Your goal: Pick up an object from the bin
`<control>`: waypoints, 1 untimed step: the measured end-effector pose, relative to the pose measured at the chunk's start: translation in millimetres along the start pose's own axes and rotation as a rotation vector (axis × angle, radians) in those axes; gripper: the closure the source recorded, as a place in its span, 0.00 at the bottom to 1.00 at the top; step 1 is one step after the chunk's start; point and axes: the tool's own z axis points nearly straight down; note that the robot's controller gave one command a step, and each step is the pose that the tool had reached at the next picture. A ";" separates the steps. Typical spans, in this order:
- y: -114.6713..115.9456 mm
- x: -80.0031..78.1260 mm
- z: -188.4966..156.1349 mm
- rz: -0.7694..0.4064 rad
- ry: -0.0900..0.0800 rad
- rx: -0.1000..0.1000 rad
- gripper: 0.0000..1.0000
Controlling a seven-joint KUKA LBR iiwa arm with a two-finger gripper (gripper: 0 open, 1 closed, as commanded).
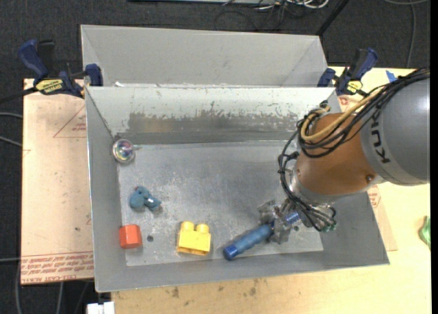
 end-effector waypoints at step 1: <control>-11.5 -4.1 -169.4 0.047 -0.010 0.005 1.00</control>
Offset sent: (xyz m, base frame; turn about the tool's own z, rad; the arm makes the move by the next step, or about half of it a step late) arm 0.0053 -0.0101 0.1655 0.0446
